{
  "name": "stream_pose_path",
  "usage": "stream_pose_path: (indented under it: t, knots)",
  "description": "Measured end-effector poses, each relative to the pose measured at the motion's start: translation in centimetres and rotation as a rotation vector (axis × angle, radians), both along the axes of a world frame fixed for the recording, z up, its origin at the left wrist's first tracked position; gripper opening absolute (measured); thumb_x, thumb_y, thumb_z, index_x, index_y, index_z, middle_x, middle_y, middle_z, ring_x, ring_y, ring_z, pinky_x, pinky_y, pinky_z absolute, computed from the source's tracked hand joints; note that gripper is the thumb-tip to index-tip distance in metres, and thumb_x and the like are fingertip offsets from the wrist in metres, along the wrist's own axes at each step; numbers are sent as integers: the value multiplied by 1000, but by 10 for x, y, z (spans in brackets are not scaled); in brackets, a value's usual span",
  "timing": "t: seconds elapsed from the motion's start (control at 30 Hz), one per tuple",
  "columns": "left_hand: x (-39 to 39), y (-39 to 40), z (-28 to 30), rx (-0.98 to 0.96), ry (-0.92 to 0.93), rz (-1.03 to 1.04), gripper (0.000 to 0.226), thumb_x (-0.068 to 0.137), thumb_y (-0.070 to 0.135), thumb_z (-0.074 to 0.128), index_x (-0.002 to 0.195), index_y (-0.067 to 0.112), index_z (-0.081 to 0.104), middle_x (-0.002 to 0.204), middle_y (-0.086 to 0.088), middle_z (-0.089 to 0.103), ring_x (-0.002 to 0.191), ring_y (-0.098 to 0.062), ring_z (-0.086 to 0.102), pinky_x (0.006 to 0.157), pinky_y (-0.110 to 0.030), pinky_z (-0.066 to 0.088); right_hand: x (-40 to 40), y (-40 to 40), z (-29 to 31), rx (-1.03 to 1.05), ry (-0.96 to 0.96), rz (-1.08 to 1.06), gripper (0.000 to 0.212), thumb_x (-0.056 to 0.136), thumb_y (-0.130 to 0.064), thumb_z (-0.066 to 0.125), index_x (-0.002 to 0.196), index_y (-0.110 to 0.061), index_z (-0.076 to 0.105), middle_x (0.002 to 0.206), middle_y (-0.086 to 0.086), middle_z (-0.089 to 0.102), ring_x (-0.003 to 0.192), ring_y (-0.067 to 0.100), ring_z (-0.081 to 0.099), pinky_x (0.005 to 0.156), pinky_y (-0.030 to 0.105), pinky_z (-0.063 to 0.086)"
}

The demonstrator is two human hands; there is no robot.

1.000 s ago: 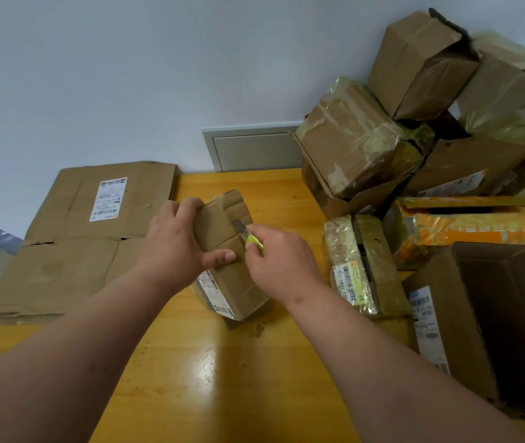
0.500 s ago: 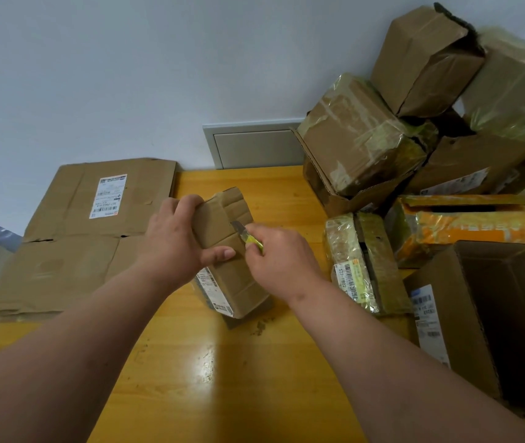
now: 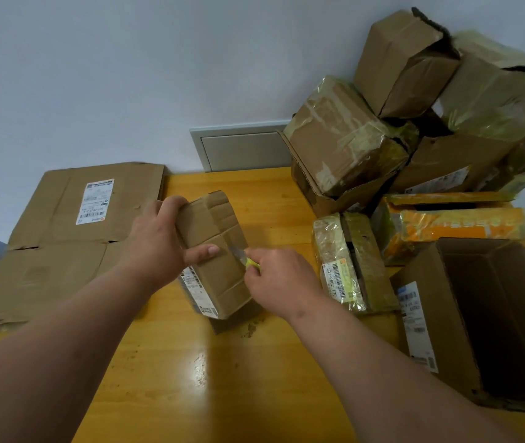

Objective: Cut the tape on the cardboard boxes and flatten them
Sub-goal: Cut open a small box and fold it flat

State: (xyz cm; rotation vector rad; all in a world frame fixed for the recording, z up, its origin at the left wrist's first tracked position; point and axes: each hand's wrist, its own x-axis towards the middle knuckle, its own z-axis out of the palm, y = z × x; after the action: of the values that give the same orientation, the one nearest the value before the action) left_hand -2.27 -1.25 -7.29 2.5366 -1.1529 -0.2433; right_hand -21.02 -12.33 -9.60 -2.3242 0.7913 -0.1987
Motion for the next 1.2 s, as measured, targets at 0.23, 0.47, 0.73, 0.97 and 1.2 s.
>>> stream_pose_path:
  t: [0.23, 0.47, 0.73, 0.97, 1.2]
  knots:
    - [2, -1, 1, -10, 8, -4, 106, 48, 85, 57, 137, 30, 35, 126, -2, 43, 114, -25, 45, 89, -46, 47, -13, 4, -7, 16, -60, -21, 38, 94, -28, 49, 130, -26, 62, 100, 8, 73, 89, 30, 66, 65, 25, 34]
    - [2, -1, 0, -25, 15, -5, 106, 47, 85, 58, 136, 33, 33, 124, 0, 41, 108, -18, 42, 88, -42, 46, 9, -3, 1, 32, -119, -64, 33, 93, -30, 50, 124, -28, 63, 93, 8, 71, 83, 31, 63, 63, 27, 34]
    - [0, 0, 0, -45, 9, -10, 105, 47, 85, 56, 136, 31, 35, 120, 2, 40, 104, -15, 39, 83, -36, 41, 8, -1, -2, 87, -123, -4, 37, 95, -28, 50, 130, -27, 62, 103, 6, 72, 95, 28, 64, 67, 26, 41]
    - [3, -1, -2, -56, 29, -7, 104, 48, 83, 59, 135, 32, 35, 124, -2, 43, 108, -19, 44, 87, -40, 45, 9, 2, -5, 82, -133, -55, 37, 94, -28, 50, 130, -26, 62, 86, 7, 72, 81, 28, 64, 64, 25, 37]
    - [5, -1, -4, -69, 20, -18, 103, 48, 84, 58, 134, 34, 34, 120, 2, 41, 104, -15, 40, 83, -35, 40, 9, 4, -9, 59, -185, -99, 36, 94, -28, 52, 127, -24, 64, 86, 8, 72, 80, 29, 64, 64, 25, 35]
